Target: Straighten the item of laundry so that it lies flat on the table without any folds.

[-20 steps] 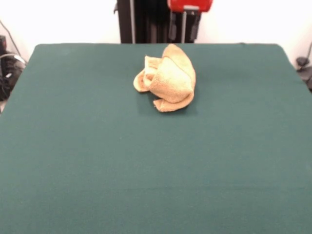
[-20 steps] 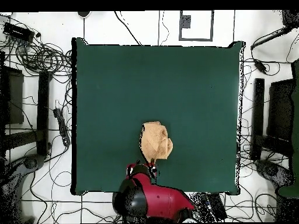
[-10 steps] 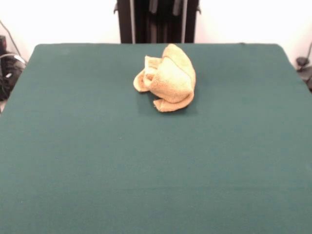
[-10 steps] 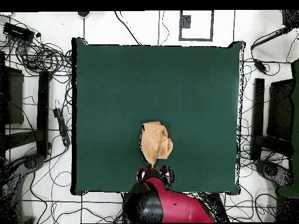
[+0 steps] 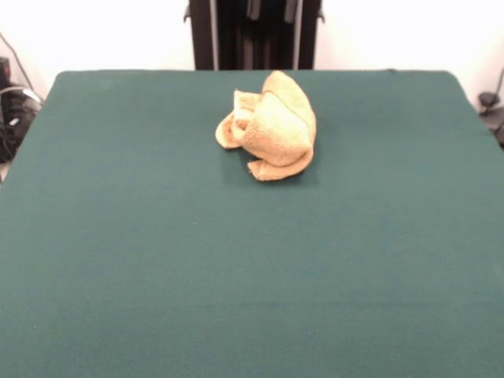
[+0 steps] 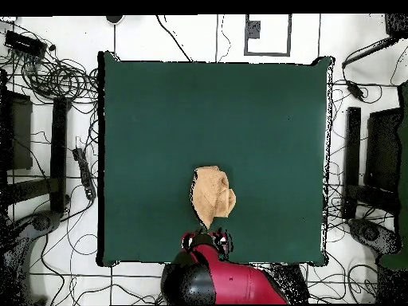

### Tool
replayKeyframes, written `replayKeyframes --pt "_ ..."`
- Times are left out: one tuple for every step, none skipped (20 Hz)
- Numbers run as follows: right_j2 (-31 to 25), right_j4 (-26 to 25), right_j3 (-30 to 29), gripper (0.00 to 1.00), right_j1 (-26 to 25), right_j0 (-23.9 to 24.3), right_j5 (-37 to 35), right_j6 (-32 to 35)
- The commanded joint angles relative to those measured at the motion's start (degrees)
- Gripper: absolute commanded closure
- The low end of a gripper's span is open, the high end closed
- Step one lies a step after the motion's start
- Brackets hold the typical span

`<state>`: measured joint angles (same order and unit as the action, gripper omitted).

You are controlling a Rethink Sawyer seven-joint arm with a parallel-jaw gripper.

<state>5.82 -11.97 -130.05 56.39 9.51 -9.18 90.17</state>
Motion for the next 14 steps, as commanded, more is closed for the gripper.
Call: replayKeyframes --pt "-1.96 -1.41 1.77 0.0 -5.63 -2.79 0.71 8.1" --pt "-1.96 -1.3 1.99 0.0 -5.89 -3.09 0.73 8.18" --pt "-2.16 -0.91 2.18 0.0 -6.62 -3.57 1.02 8.56" --pt "-2.45 -0.35 2.45 0.0 -7.58 -3.93 1.49 9.09" --pt "-2.71 0.18 2.79 0.0 -8.53 -4.35 1.93 9.57" --pt "-2.78 0.59 3.19 0.0 -9.21 -4.66 2.24 9.91" --pt "-2.99 1.06 3.9 0.0 -9.97 -4.84 2.33 10.13" --pt "-2.9 1.65 4.71 0.0 -10.7 -5.07 1.85 10.4" --pt "-3.03 1.89 5.76 0.0 -11.49 -4.91 1.94 10.32" --pt "-2.85 2.01 6.27 0.0 -12.06 -4.82 2.3 10.44" --pt "-3.05 2.16 7.02 0.0 -13.41 -4.32 2.91 10.43" --pt "-3.48 2.0 7.86 0.0 -15.3 -3.4 4.11 10.2" --pt "-3.63 1.81 8.93 0.0 -17.16 -2.98 5.3 10.04" --pt "-3.6 1.7 9.52 0.0 -18.28 -2.82 6.29 10.14"
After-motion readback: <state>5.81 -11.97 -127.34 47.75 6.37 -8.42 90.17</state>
